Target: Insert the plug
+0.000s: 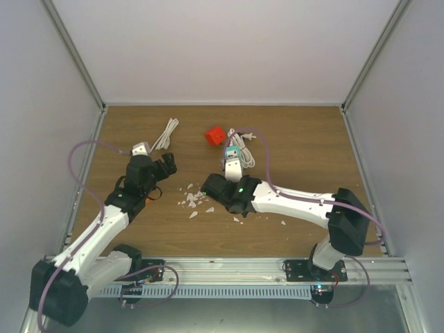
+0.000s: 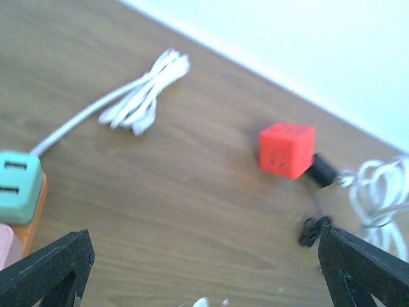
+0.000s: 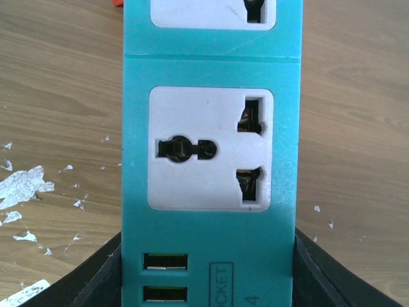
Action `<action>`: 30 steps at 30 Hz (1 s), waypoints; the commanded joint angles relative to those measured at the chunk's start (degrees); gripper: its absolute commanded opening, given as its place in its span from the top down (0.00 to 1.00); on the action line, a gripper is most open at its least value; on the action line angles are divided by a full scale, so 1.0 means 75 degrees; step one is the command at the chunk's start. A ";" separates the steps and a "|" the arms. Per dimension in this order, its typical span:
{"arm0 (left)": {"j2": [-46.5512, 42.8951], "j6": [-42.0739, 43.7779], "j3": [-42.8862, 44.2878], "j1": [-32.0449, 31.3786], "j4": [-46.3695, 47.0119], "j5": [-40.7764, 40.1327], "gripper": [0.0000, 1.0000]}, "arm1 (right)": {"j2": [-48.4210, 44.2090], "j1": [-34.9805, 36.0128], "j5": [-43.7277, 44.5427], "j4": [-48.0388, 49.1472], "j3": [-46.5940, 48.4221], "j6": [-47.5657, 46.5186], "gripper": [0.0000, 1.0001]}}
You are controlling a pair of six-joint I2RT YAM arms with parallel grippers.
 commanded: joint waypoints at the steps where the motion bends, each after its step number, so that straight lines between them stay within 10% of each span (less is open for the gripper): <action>1: -0.1074 0.0208 0.0486 -0.0041 -0.0967 -0.0166 0.01 | 0.0184 0.0417 0.2020 -0.0880 0.0922 0.0616 1.00; 11: -0.2042 0.0394 0.1545 -0.0015 -0.2426 -0.0811 0.01 | -0.0988 0.0469 0.1069 0.0960 0.2119 -0.2294 1.00; 30: -0.2847 0.0490 0.1346 0.0391 -0.2679 -0.0889 0.01 | 0.3613 -0.0709 -0.2331 0.1424 0.7030 -0.4028 0.99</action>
